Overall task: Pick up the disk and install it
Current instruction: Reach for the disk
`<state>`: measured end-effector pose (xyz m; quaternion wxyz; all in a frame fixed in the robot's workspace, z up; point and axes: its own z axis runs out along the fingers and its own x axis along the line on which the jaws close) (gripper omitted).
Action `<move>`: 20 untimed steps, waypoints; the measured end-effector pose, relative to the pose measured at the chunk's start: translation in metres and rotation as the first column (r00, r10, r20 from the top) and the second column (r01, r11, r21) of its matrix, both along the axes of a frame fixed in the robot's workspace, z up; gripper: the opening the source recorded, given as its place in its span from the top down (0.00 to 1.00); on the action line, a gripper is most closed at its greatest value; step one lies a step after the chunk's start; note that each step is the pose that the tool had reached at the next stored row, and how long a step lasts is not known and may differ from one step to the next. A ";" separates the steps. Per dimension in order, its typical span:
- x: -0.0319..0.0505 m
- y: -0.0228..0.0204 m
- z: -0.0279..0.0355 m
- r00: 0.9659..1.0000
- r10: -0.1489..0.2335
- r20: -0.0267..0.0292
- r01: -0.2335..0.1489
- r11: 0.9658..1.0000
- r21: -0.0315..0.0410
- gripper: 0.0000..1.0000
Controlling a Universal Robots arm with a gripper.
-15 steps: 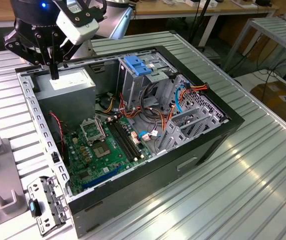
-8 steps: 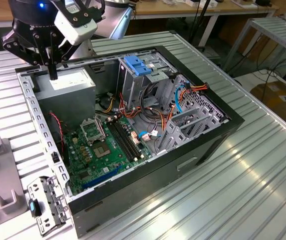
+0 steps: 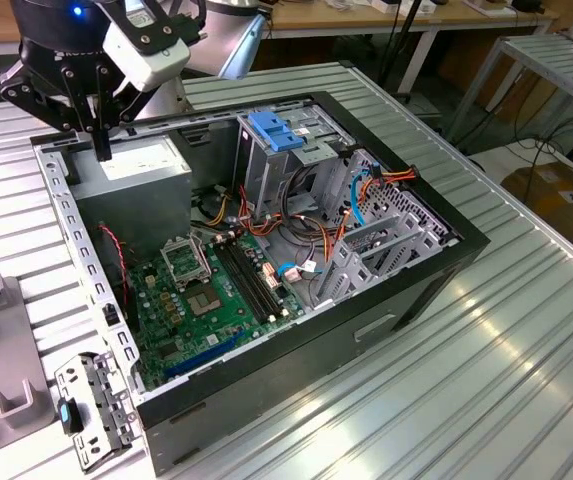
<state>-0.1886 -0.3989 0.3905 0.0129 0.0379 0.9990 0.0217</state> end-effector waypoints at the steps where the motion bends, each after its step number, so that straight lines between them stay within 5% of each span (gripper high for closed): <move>1: -0.0005 0.0000 -0.0001 1.000 0.000 0.000 0.000 1.000 0.000 0.89; 20: -0.0145 0.0000 -0.0009 1.000 0.000 0.000 0.000 1.000 0.000 0.89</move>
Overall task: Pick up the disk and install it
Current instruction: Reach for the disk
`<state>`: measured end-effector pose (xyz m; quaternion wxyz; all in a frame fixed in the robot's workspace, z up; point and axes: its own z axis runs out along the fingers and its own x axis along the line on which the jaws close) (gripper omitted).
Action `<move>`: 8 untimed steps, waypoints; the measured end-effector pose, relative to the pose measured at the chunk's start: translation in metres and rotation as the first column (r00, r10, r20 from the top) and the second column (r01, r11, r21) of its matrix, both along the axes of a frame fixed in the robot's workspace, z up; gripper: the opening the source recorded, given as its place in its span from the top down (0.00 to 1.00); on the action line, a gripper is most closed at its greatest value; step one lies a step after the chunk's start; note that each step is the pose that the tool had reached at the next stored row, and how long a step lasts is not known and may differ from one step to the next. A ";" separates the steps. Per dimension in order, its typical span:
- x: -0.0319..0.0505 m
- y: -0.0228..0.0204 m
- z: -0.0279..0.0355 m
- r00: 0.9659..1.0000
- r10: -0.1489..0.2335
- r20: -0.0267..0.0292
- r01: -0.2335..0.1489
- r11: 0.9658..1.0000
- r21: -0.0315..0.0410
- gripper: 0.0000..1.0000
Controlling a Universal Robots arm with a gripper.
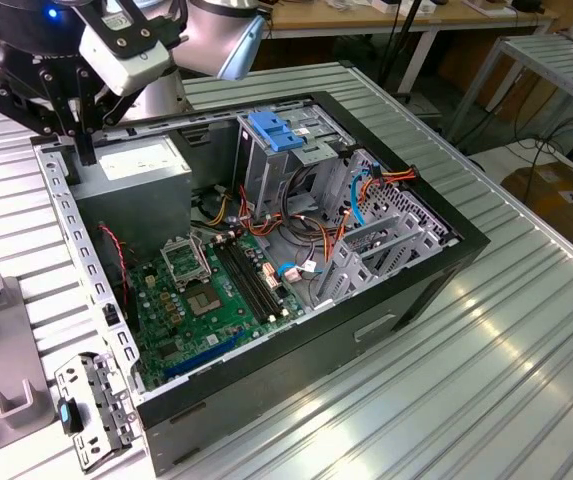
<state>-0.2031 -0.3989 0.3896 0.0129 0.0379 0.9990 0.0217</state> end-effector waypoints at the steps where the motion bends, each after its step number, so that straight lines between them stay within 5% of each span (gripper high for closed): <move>1: -0.0010 0.0000 -0.0001 1.000 0.000 0.000 0.000 1.000 0.000 0.89; 8: -0.0091 0.0000 -0.0003 1.000 0.000 0.000 0.000 1.000 0.000 0.89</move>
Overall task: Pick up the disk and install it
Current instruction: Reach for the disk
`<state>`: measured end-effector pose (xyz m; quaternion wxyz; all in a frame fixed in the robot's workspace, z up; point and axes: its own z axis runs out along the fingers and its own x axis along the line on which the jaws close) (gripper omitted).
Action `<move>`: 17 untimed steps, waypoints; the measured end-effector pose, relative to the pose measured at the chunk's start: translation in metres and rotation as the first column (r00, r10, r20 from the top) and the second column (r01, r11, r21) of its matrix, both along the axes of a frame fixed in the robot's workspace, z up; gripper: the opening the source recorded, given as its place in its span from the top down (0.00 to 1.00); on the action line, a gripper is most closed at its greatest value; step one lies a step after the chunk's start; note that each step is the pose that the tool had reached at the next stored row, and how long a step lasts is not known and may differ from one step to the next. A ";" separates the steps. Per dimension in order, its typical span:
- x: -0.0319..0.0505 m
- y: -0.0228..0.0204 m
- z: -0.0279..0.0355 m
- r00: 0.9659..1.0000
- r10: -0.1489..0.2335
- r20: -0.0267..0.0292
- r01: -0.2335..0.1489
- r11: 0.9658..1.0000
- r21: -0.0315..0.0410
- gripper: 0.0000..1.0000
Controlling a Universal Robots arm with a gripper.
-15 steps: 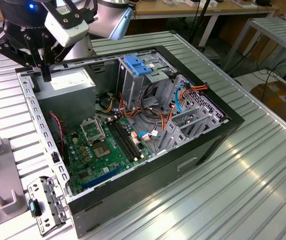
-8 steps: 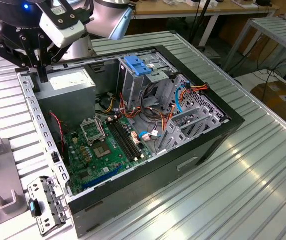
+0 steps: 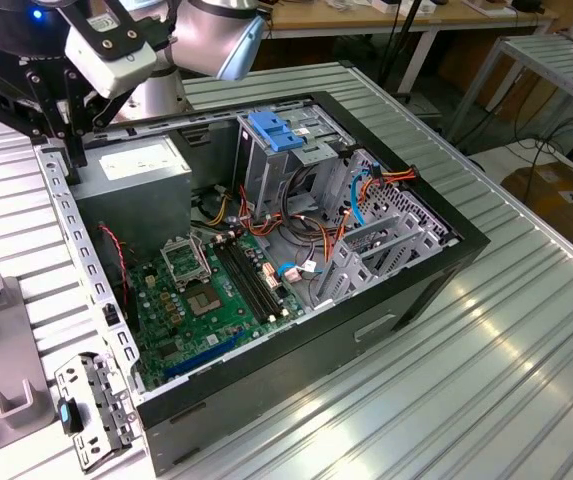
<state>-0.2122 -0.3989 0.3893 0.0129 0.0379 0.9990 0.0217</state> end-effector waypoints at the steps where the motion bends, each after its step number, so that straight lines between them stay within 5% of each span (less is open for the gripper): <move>1: -0.0010 0.0000 0.0000 1.000 0.000 0.000 0.000 1.000 0.000 0.89; 17: -0.0278 0.0000 -0.0004 1.000 0.000 0.000 0.000 1.000 0.000 0.89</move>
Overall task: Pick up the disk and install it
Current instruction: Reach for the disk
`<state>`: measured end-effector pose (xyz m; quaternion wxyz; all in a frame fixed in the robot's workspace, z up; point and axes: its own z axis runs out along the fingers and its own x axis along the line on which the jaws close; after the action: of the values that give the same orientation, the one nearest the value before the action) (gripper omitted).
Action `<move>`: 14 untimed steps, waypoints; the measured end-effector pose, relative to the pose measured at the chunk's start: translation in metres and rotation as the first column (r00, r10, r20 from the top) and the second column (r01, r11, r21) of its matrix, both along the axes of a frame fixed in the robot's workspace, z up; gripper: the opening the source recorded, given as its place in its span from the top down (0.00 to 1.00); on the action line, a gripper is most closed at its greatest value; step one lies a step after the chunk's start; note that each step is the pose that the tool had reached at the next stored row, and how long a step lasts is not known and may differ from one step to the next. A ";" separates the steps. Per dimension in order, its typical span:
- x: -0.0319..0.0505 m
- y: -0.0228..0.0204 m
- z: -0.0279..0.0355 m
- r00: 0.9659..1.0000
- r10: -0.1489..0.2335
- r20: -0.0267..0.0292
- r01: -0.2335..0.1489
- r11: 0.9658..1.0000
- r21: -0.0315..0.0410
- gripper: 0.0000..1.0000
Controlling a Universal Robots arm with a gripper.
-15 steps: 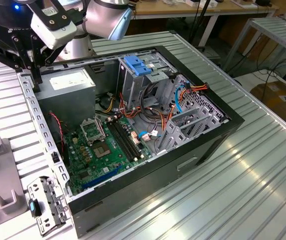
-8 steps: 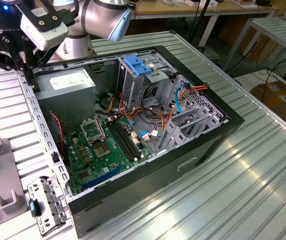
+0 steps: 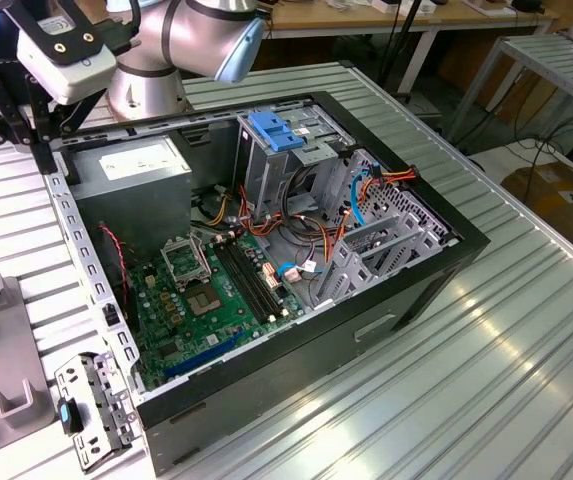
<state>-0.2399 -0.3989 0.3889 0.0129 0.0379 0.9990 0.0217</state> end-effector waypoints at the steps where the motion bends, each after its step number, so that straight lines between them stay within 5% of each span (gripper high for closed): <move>1: -0.0018 0.0000 0.0000 1.000 0.000 0.000 0.000 1.000 0.000 0.89; 14: -0.0261 0.0000 -0.0004 1.000 0.000 0.000 0.000 1.000 0.000 0.89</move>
<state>-0.2661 -0.3989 0.3884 0.0129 0.0379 0.9990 0.0217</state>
